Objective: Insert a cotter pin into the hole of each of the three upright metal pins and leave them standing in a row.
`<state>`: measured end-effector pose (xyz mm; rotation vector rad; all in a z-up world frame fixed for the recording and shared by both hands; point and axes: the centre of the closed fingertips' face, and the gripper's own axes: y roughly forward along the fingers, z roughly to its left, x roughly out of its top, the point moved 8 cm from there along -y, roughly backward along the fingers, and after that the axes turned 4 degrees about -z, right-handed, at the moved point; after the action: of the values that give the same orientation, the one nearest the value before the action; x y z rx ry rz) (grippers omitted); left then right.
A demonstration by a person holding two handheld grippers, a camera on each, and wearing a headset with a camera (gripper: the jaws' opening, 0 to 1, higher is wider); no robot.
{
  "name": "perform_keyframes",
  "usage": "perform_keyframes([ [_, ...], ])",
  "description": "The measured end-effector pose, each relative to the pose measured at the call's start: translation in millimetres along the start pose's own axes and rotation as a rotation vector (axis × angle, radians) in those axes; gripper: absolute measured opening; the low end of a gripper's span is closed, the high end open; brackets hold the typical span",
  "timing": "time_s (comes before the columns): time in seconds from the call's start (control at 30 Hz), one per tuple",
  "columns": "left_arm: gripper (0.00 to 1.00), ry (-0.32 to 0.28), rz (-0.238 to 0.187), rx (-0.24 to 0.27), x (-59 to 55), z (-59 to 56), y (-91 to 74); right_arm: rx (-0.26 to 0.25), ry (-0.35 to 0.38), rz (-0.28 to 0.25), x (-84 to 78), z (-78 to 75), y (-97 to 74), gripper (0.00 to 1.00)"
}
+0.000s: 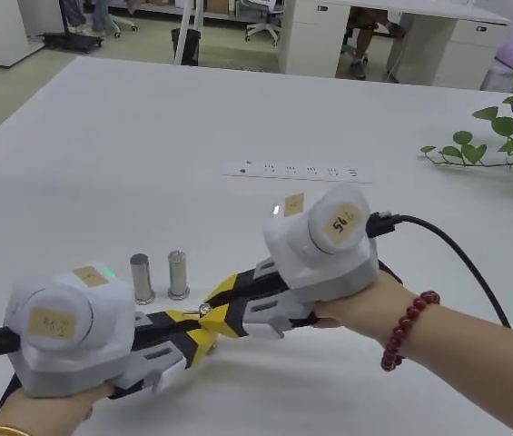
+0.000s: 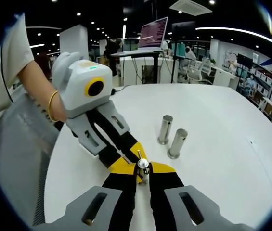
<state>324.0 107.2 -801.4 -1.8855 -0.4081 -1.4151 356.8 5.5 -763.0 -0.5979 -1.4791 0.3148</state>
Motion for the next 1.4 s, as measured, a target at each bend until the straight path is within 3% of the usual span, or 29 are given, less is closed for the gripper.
perform_keyframes([
  [0.3,0.07,0.003,-0.004,-0.017,-0.8,8.7,0.9,-0.007,-0.002,0.001,2.0,-4.3,5.9,0.1],
  [0.97,0.08,-0.015,-0.002,-0.03,-2.5,7.8,2.7,0.002,0.016,-0.004,-1.9,-4.5,3.4,0.11],
  [1.4,0.13,-0.021,0.027,-0.019,-7.5,7.9,1.6,0.006,0.044,0.005,-6.9,-4.9,1.2,0.17],
])
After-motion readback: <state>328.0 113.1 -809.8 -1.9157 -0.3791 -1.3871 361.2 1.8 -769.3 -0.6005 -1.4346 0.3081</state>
